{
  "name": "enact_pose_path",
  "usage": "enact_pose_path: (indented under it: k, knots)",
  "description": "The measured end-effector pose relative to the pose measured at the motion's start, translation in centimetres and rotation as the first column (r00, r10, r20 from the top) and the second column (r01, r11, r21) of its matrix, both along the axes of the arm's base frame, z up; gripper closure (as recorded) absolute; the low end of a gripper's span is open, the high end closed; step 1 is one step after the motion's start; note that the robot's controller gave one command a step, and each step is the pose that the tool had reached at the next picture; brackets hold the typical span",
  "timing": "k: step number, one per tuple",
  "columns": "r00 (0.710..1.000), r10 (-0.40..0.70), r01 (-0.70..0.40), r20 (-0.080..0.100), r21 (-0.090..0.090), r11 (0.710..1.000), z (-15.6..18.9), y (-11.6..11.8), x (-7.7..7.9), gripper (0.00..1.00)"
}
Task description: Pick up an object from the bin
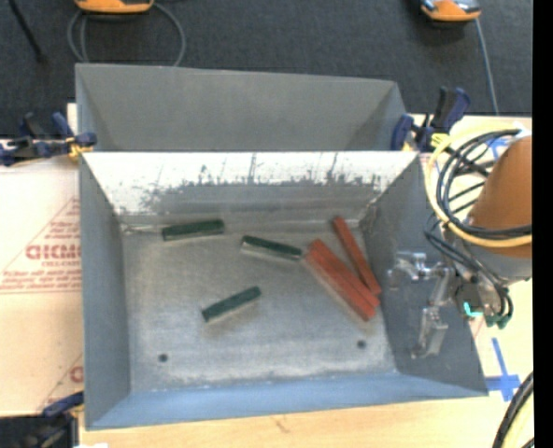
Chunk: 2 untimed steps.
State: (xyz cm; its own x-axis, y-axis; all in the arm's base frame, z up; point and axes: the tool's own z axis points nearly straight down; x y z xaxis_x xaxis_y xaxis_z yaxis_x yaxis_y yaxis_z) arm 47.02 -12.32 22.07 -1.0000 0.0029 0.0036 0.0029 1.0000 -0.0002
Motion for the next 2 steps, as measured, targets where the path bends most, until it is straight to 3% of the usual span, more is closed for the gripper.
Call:
enact_pose_path:
  k: [1,2]
  knots:
    - [1.0,0.015,-0.015,0.009,0.001,1.0,-4.7,4.4,6.4,0.0]
    - [0.978,-0.21,0.21,0.006,0.003,0.978,-11.5,9.2,11.5,0.0]
